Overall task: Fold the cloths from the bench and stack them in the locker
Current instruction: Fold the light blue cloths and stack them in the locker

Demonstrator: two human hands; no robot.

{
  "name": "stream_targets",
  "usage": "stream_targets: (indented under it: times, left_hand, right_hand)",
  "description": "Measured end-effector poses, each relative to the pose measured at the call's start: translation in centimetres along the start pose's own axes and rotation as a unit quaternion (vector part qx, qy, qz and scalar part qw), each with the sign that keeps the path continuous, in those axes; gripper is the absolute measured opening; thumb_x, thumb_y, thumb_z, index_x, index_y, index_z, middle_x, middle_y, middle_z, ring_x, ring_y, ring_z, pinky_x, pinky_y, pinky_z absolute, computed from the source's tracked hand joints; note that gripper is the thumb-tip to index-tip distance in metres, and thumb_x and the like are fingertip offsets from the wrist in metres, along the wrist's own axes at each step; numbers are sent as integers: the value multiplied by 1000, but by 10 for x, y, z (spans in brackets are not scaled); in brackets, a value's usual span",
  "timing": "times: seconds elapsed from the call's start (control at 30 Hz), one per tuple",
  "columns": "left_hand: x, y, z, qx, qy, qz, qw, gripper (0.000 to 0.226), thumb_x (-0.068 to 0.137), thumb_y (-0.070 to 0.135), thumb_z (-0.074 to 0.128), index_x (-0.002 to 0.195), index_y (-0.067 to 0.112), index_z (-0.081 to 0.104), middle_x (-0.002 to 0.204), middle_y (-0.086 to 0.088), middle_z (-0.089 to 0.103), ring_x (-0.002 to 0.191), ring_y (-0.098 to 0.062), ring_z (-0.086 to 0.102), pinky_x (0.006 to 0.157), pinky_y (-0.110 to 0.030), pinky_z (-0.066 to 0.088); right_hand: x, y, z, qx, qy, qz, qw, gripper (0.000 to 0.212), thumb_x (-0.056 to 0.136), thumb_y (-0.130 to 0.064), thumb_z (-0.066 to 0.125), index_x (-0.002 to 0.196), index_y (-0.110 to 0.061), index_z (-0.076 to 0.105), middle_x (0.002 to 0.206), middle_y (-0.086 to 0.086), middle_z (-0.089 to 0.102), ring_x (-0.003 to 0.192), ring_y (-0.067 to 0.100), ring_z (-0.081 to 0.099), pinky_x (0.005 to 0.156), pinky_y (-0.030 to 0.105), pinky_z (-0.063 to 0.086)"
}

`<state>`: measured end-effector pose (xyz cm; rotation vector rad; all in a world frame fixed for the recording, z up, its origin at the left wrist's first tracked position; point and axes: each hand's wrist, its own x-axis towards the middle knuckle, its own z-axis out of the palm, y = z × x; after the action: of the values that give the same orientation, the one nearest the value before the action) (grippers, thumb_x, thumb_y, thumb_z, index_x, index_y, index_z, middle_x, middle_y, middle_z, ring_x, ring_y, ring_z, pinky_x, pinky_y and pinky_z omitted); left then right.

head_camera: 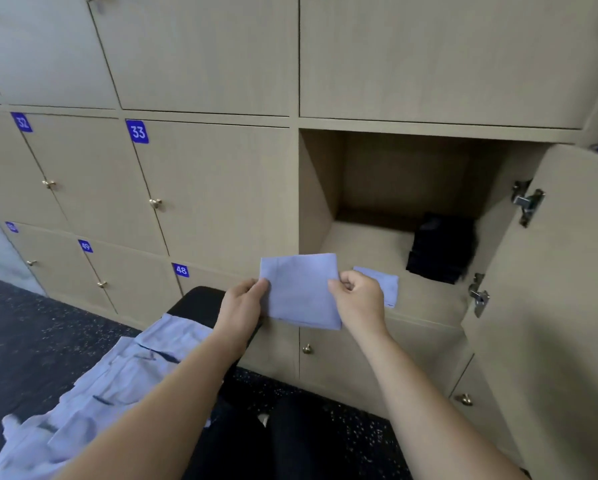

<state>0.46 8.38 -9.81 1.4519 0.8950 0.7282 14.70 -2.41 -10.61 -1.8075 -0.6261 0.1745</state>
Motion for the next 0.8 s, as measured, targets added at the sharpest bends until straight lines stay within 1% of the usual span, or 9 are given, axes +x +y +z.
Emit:
stream_targets:
  times: [0.1, 0.2, 0.27, 0.37, 0.47, 0.53, 0.63, 0.73, 0.8]
  left_hand:
    - [8, -10, 19, -17, -49, -28, 998, 28, 88, 25, 61, 92, -2, 67, 80, -11, 67, 75, -23, 57, 71, -36, 46]
    - [16, -20, 42, 27, -53, -13, 998, 20, 95, 18, 59, 92, 1, 70, 79, -7, 68, 70, -17, 59, 63, -24, 48]
    - [23, -26, 57, 67, -52, -4, 996, 22, 95, 17, 58, 86, 0, 68, 73, -6, 63, 66, -17, 54, 61, -23, 45]
    - [34, -36, 78, 103, -61, -16, 993, 24, 94, 20, 59, 82, 0, 66, 71, -7, 62, 68, -20, 51, 67, -33, 43]
    - [43, -49, 96, 101, -71, -43, 991, 24, 93, 19, 62, 72, 7, 65, 65, -3, 60, 65, -19, 50, 66, -33, 43]
    - [47, -56, 105, 88, -86, -66, 990, 26, 92, 16, 63, 68, 7, 61, 65, -6, 57, 66, -20, 48, 65, -32, 42]
    - [57, -68, 116, 64, -136, -104, 983, 17, 89, 13, 66, 82, -3, 67, 78, -14, 67, 74, -23, 56, 72, -36, 48]
    - [72, -72, 132, 65, -181, -110, 975, 22, 71, 23, 68, 88, 12, 76, 93, -15, 75, 83, -28, 64, 84, -45, 49]
    - [88, -70, 146, 72, -194, -97, 973, 14, 77, 19, 69, 88, 15, 77, 93, -15, 75, 85, -29, 66, 84, -47, 50]
  right_hand:
    - [7, 18, -18, -21, 19, 12, 1000, 23, 86, -14, 61, 81, 9, 60, 75, 18, 64, 71, 34, 56, 65, 39, 45]
    - [12, 36, -33, -29, 43, 31, 998, 22, 86, -15, 64, 87, 7, 65, 88, 19, 69, 87, 33, 63, 78, 42, 50]
    - [17, 46, -41, -29, 50, 55, 997, 18, 84, -16, 66, 82, 2, 66, 81, 13, 70, 82, 30, 65, 74, 40, 51]
    - [24, 63, -51, -19, 52, 81, 995, 16, 81, -17, 69, 74, -4, 64, 73, 7, 68, 75, 29, 64, 68, 39, 50]
    - [28, 84, -58, -18, 30, 103, 994, 21, 82, -18, 67, 75, 2, 64, 73, 13, 67, 72, 33, 62, 70, 46, 52]
    - [33, 100, -60, -28, 2, 120, 992, 27, 78, -22, 62, 76, 6, 61, 67, 18, 61, 60, 29, 51, 68, 51, 52]
    - [43, 118, -64, -57, -12, 134, 989, 17, 81, -12, 61, 77, 4, 63, 70, 16, 65, 62, 26, 54, 68, 48, 53]
    - [56, 128, -72, -83, 8, 140, 987, 9, 86, -11, 63, 78, -11, 68, 78, 5, 71, 77, 27, 66, 70, 38, 52]
    - [72, 132, -77, -100, 20, 139, 985, 8, 86, -13, 65, 79, -16, 68, 79, 1, 70, 80, 24, 67, 72, 35, 51]
